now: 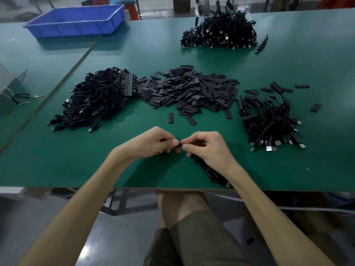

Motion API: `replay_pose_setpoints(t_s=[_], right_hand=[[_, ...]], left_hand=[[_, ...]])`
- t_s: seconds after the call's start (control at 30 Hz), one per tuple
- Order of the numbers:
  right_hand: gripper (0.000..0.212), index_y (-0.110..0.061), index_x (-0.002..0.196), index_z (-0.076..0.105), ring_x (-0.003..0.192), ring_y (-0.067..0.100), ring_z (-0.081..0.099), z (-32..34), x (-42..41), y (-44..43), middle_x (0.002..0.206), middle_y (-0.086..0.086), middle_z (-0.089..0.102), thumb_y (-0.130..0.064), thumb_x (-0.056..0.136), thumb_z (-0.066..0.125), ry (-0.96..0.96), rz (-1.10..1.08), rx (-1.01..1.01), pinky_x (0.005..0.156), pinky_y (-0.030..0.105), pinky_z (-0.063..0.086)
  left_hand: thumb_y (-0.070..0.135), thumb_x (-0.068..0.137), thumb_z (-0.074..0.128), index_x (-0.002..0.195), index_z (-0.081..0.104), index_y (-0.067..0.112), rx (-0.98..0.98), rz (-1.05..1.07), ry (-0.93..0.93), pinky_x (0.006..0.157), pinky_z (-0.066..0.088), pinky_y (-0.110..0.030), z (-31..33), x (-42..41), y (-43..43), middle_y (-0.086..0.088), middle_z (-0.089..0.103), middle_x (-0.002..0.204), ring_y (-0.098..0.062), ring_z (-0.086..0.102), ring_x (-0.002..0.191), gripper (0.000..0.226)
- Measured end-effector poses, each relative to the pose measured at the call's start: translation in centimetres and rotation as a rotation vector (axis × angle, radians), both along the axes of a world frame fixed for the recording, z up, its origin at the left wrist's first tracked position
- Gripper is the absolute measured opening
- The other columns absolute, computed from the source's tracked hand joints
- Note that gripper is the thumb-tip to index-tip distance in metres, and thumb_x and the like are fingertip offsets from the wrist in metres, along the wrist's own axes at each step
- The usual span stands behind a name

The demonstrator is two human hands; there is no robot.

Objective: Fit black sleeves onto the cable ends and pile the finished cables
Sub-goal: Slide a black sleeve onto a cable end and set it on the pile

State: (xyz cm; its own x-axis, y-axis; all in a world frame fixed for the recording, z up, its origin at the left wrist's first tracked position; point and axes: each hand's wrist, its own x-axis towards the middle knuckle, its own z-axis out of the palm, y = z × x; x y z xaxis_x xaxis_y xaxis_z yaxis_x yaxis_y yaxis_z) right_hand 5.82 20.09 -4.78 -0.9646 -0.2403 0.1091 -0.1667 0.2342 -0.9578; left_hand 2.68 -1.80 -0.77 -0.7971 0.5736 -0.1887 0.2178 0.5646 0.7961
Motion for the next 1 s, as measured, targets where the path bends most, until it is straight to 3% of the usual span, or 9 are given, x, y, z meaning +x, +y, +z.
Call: replay_pose_setpoints(t_s=[0.23, 0.43, 0.67, 0.83, 1.0], right_hand=[[0.011, -0.009, 0.097, 0.081, 0.068, 0.020, 0.072, 0.2, 0.0, 0.0, 0.082, 0.005, 0.079, -0.007, 0.087, 0.081, -0.022, 0.011, -0.027, 0.078, 0.045, 0.063], [0.012, -0.009, 0.095, 0.080, 0.069, 0.021, 0.074, 0.5, 0.2, 0.1, 0.082, 0.005, 0.079, -0.006, 0.084, 0.084, -0.045, 0.013, -0.108, 0.075, 0.034, 0.063], [0.011, -0.014, 0.083, 0.077, 0.076, 0.024, 0.075, 0.7, 0.1, 0.0, 0.078, 0.007, 0.077, -0.009, 0.082, 0.086, -0.031, 0.009, -0.087, 0.078, 0.033, 0.061], [0.011, -0.011, 0.083, 0.077, 0.075, 0.026, 0.076, 0.8, 0.3, 0.0, 0.076, 0.007, 0.077, -0.007, 0.080, 0.087, -0.036, 0.018, -0.065, 0.078, 0.035, 0.062], [0.010, -0.010, 0.082, 0.078, 0.076, 0.030, 0.075, 0.9, 0.3, 0.1, 0.075, 0.008, 0.077, -0.006, 0.080, 0.087, -0.037, 0.016, -0.048, 0.082, 0.047, 0.062]], left_hand=[[0.029, 0.102, 0.057, 0.086, 0.075, 0.027, 0.026, 0.024, -0.005, 0.049, 0.036, -0.014, -0.3, 0.0, 0.1, 0.013, 0.057, 0.060, -0.003, 0.044, 0.050, 0.025], [0.025, 0.103, 0.058, 0.092, 0.076, 0.020, 0.045, 0.055, 0.012, 0.047, 0.039, -0.015, -0.6, 0.2, -0.2, 0.012, 0.060, 0.063, -0.001, 0.048, 0.051, 0.021], [0.017, 0.102, 0.059, 0.094, 0.074, 0.019, 0.092, 0.156, 0.026, 0.049, 0.042, -0.017, -1.1, 0.8, -0.3, 0.011, 0.065, 0.066, -0.001, 0.050, 0.052, 0.017], [0.015, 0.101, 0.060, 0.094, 0.074, 0.019, 0.070, 0.171, 0.072, 0.053, 0.041, -0.013, -1.2, 1.2, -0.2, 0.013, 0.064, 0.065, -0.001, 0.050, 0.055, 0.016], [0.015, 0.100, 0.062, 0.096, 0.076, 0.018, 0.039, 0.166, 0.086, 0.057, 0.040, -0.012, -1.2, 1.2, 0.0, 0.015, 0.064, 0.066, -0.003, 0.050, 0.057, 0.015]])
